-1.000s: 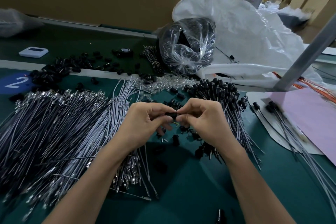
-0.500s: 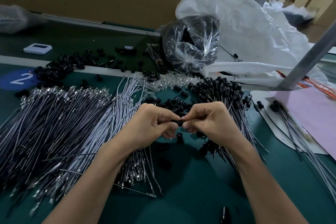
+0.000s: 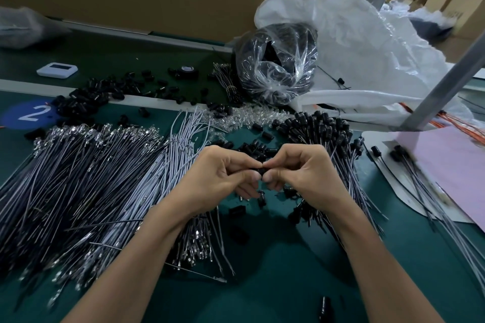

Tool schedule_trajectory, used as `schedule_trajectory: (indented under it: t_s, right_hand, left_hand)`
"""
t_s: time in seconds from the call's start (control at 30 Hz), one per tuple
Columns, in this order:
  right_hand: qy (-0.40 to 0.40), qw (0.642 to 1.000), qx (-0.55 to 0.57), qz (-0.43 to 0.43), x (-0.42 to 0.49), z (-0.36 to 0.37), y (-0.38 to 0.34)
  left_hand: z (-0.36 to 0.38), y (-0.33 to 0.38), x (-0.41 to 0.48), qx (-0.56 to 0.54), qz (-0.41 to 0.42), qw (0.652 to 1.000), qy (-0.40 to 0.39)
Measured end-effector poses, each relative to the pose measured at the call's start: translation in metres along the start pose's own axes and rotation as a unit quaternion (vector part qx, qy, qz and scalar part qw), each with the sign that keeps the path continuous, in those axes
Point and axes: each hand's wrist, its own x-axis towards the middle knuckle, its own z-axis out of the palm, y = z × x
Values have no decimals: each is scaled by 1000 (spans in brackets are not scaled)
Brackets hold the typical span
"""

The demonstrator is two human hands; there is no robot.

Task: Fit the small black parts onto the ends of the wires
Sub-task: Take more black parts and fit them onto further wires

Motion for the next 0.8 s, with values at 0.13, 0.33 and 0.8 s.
schedule_trajectory:
  t_s: [0.13, 0.33, 0.8]
  right_hand:
    - [35, 997, 22, -67, 3, 3, -13]
    - [46, 979, 191, -47, -11, -44, -33]
    - [110, 895, -404, 152, -18, -134, -39]
  left_hand:
    - [2, 10, 1, -91, 35, 995, 16]
    - [-2, 18, -2, -157, 1, 987, 25]
    - [-2, 18, 2, -161, -30, 970, 178]
